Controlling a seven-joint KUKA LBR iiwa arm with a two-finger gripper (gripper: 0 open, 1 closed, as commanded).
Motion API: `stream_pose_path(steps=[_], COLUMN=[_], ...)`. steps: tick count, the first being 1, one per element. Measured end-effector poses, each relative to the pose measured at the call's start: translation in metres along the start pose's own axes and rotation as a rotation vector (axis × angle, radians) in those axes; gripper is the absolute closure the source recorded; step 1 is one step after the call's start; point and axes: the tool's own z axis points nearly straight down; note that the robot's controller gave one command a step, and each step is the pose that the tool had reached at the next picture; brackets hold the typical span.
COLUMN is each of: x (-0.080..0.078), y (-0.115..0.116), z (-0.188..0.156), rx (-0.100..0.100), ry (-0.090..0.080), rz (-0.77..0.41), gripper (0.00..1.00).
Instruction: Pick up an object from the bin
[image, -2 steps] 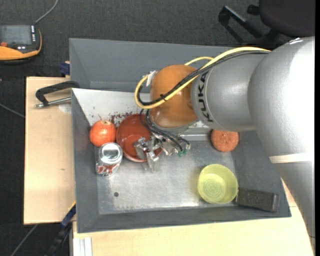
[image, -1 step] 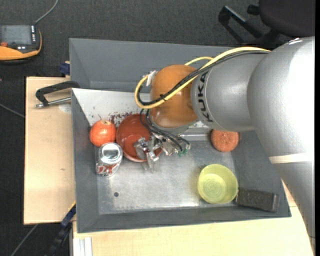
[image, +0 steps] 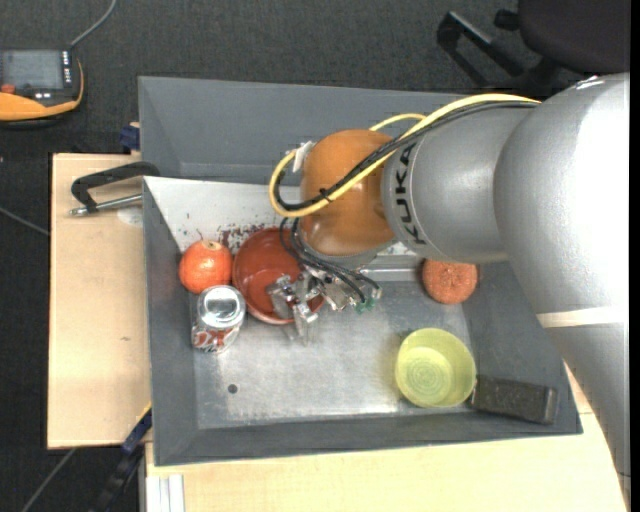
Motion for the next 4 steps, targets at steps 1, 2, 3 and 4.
stream_pose_path(steps=[1,2,3,4], x=[0.000,0.025,-0.007,0.005], y=[0.000,0.010,0.014,0.001], z=[0.000,-0.005,-0.041,-0.190], rx=[0.000,0.002,0.001,0.005], ry=[0.000,-0.009,-0.007,-0.021], rz=[0.000,-0.160,-0.191,-0.134], gripper=[1.00,1.00,1.00,1.00])
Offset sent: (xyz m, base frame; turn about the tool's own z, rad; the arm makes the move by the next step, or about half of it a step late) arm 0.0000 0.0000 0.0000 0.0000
